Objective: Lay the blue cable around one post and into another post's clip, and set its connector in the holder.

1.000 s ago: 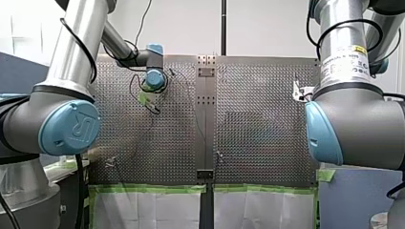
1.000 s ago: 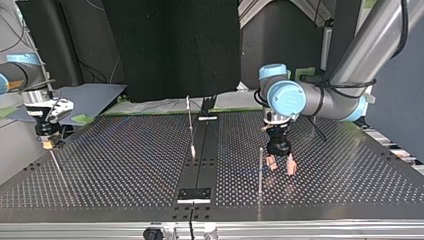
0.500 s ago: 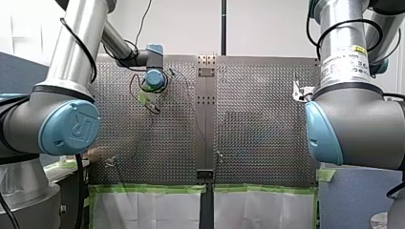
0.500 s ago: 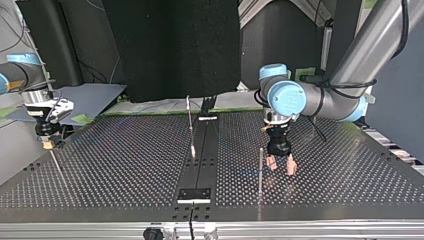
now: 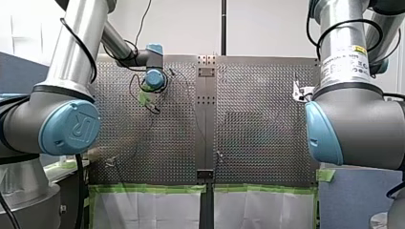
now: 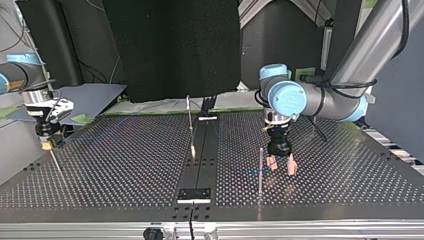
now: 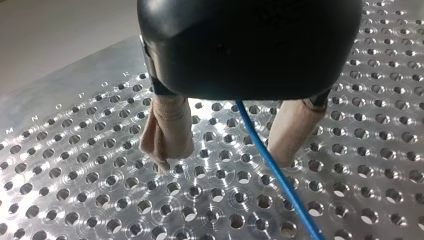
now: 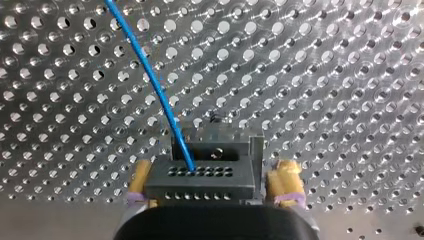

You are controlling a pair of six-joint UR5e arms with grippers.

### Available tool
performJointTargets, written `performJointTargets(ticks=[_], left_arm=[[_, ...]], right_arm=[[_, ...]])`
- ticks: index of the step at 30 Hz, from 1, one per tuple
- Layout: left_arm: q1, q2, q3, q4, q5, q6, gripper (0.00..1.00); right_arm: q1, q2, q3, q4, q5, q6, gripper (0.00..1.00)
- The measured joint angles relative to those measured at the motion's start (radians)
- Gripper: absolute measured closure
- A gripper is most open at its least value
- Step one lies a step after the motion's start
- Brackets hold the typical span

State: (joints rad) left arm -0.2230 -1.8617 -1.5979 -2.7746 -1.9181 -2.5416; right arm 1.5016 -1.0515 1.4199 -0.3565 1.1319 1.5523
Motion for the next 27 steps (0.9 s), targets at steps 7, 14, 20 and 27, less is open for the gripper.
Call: performJointTargets(ticks=[7,14,20,27], left_arm=[[0.000,0.000,0.000,-0.002,0.000,-0.004,0.00],[0.002,0.000,0.000,-0.028,-0.011,-0.014,0.00],[0.008,0.003,0.000,-0.063,-0.029,-0.052,0.00],[0.006,0.030,0.000,-0.097,-0.064,-0.105,0.00]], right_arm=[[0.000,0.000,0.000,0.000,0.000,0.000,0.00],[0.000,0.000,0.000,0.000,0.000,0.000,0.00],[0.000,0.000,0.000,0.000,0.000,0.000,0.00],[0.000,0.000,0.000,0.000,0.000,0.000,0.00]])
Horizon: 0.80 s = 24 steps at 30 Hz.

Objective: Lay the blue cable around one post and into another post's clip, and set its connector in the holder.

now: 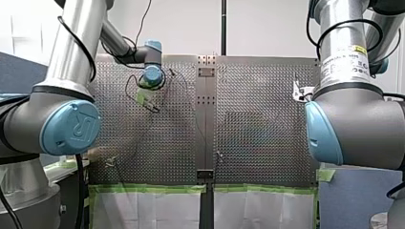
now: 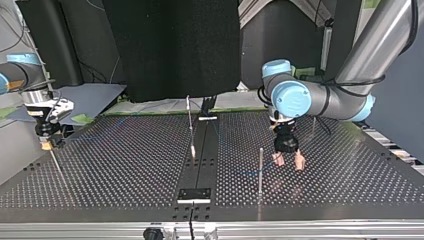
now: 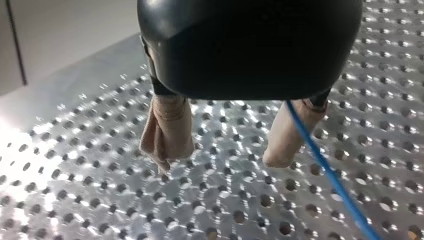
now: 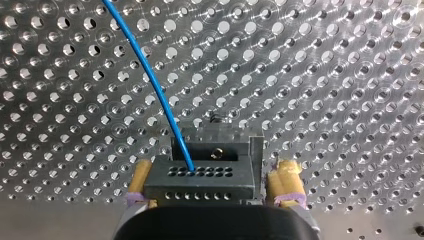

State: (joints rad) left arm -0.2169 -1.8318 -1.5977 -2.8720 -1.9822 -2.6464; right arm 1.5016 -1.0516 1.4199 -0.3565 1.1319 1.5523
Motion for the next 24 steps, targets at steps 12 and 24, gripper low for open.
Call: performJointTargets(ticks=[12,24], left_arm=[[-0.022,0.011,0.000,-0.031,0.025,0.002,0.00],[-0.046,0.016,-0.002,-0.069,0.009,0.004,0.00]], right_arm=[[0.000,0.000,0.000,0.000,0.000,0.000,0.00],[0.000,0.000,0.000,0.000,0.000,0.000,0.00]])
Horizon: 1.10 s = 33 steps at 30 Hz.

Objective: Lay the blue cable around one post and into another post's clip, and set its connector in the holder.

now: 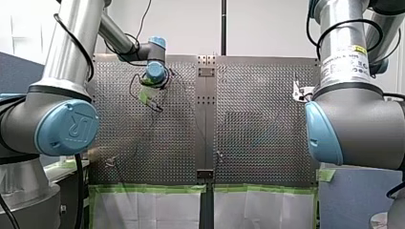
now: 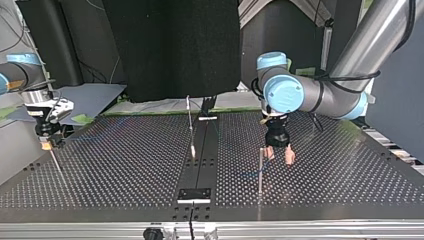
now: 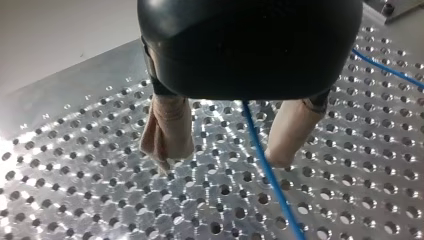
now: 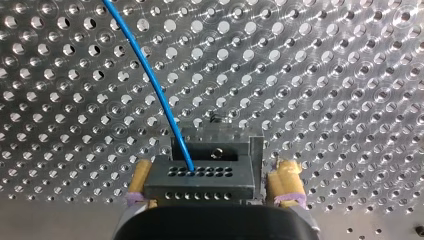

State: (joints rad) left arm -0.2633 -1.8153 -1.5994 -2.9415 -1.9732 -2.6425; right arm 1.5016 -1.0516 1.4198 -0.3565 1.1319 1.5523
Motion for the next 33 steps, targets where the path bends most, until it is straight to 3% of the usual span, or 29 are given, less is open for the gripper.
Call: performJointTargets(ticks=[8,22,33], left_arm=[[-0.008,0.020,-0.001,-0.015,-0.060,0.023,0.00],[-0.039,0.026,-0.002,-0.042,-0.070,0.052,0.00],[-0.063,0.035,-0.002,-0.073,-0.118,0.085,0.00]], right_arm=[[0.000,0.000,0.000,0.000,0.000,0.000,0.00],[0.000,0.000,0.000,0.000,0.000,0.000,0.00],[0.000,0.000,0.000,0.000,0.000,0.000,0.00]])
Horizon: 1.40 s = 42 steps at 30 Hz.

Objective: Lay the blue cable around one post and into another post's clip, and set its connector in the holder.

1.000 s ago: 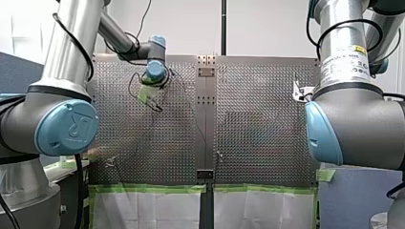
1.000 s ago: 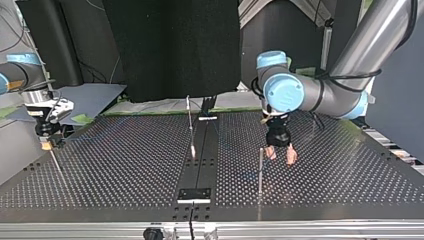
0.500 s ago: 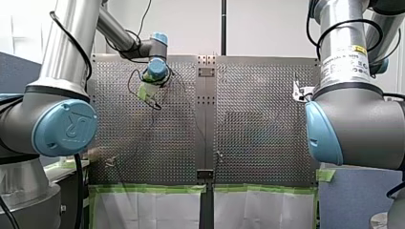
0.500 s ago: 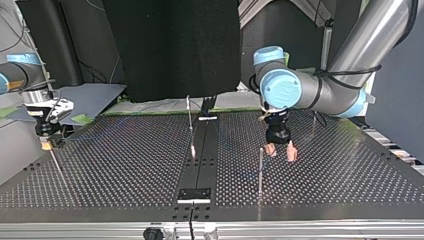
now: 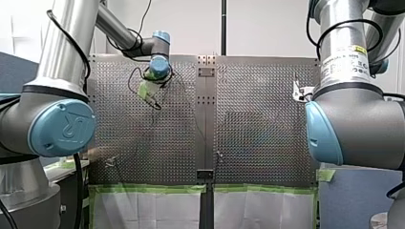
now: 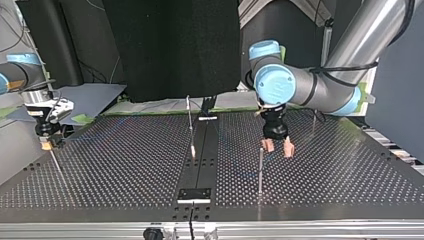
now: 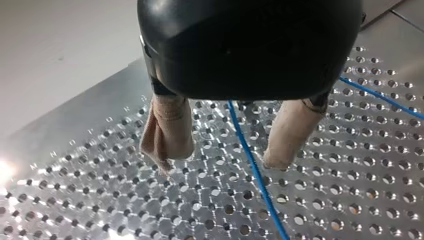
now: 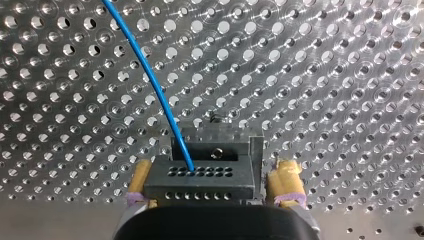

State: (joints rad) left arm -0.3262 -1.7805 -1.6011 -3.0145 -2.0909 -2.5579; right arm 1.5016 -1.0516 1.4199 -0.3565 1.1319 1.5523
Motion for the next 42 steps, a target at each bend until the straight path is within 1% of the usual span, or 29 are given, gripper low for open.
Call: performJointTargets(ticks=[5,11,13,17,23,27,31,34,37,42], left_arm=[[-0.010,0.017,0.000,-0.011,-0.013,0.016,0.00],[-0.028,0.031,0.000,-0.041,-0.002,0.041,0.00],[-0.036,0.038,-0.001,-0.056,-0.005,0.050,0.00],[-0.052,0.066,-0.020,-0.082,-0.021,0.081,0.00],[-0.061,0.120,-0.064,-0.089,-0.037,0.128,0.00],[-0.060,0.159,-0.074,-0.087,-0.051,0.165,0.00],[-0.057,0.196,-0.054,-0.099,-0.054,0.201,0.00],[-0.056,0.226,-0.027,-0.119,-0.050,0.231,0.00],[-0.058,0.253,-0.001,-0.131,-0.038,0.258,0.00],[-0.060,0.301,0.049,-0.150,-0.002,0.309,0.00]], right_arm=[[0.000,0.000,0.000,0.000,0.000,0.000,0.00],[0.000,0.000,0.000,0.000,0.000,0.000,0.00],[0.000,0.000,0.000,0.000,0.000,0.000,0.00],[0.000,0.000,0.000,0.000,0.000,0.000,0.00],[0.000,0.000,0.000,0.000,0.000,0.000,0.00],[0.000,0.000,0.000,0.000,0.000,0.000,0.00],[0.000,0.000,0.000,0.000,0.000,0.000,0.00],[0.000,0.000,0.000,0.000,0.000,0.000,0.00],[0.000,0.000,0.000,0.000,0.000,0.000,0.00],[0.000,0.000,0.000,0.000,0.000,0.000,0.00]])
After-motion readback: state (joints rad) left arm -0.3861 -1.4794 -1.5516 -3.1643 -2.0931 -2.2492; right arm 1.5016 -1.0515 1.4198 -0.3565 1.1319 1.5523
